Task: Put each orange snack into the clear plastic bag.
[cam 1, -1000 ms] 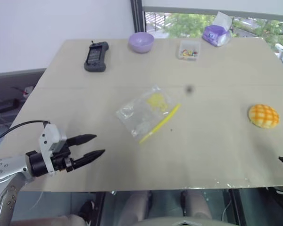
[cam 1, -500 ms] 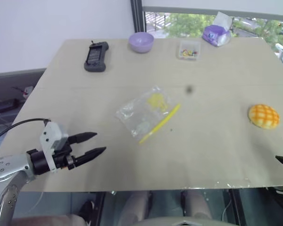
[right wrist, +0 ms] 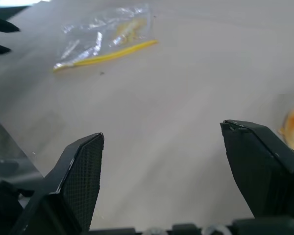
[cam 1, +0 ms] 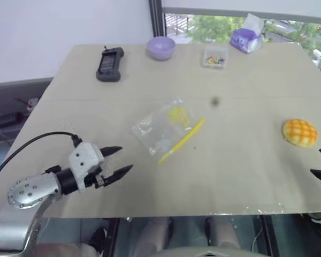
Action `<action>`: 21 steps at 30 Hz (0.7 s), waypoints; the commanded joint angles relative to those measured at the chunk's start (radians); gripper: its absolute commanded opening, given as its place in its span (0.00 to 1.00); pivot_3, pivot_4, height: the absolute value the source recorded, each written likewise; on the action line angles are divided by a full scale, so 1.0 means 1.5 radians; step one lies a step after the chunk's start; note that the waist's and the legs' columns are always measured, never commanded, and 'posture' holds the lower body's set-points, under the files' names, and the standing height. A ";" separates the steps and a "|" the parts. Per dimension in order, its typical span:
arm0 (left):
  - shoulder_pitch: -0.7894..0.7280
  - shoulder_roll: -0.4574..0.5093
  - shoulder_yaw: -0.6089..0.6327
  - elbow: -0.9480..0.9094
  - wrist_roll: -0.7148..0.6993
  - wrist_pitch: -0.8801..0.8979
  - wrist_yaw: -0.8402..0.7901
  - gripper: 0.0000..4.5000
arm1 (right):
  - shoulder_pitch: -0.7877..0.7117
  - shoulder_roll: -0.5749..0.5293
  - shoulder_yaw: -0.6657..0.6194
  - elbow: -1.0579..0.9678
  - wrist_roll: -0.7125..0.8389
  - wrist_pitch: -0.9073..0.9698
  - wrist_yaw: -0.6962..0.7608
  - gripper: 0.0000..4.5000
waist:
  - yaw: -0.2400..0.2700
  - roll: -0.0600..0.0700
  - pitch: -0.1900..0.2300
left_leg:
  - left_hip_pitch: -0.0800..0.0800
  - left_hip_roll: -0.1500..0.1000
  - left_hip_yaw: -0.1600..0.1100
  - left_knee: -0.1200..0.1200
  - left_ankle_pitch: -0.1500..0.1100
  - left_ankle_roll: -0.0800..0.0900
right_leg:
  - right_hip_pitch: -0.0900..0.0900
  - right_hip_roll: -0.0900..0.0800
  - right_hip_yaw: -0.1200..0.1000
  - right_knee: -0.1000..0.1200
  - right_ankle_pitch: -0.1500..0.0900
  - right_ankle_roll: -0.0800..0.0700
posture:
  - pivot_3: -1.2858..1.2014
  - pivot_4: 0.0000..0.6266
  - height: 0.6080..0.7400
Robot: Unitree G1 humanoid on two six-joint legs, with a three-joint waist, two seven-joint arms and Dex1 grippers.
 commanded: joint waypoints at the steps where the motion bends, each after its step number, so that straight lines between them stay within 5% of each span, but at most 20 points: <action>1: -0.043 0.010 -0.036 0.042 0.097 -0.107 0.033 0.75 | -0.006 0.001 -0.003 -0.022 0.014 0.003 -0.007 0.91 | 0.003 0.000 0.000 | 0.000 0.000 0.000 0.000 0.000 0.000 | 0.000 0.000 0.000 0.000 0.000 0.000 | 0.52 0.24 1.00; 8: -0.179 0.027 -0.140 0.219 0.286 -0.339 0.102 0.75 | -0.017 -0.006 -0.003 -0.042 0.029 0.014 -0.010 0.91 | 0.007 0.000 0.000 | 0.000 -0.002 -0.001 0.000 0.000 0.000 | 0.000 0.000 0.000 0.000 0.000 0.000 | 0.52 0.24 1.00; 21: -0.358 0.011 -0.292 0.486 0.432 -0.587 0.175 0.75 | -0.028 -0.018 -0.025 -0.136 0.080 0.039 -0.012 0.91 | 0.008 0.000 0.000 | -0.001 -0.003 -0.002 0.001 0.000 0.000 | -0.001 -0.001 -0.001 0.002 0.000 0.001 | 0.52 0.24 1.00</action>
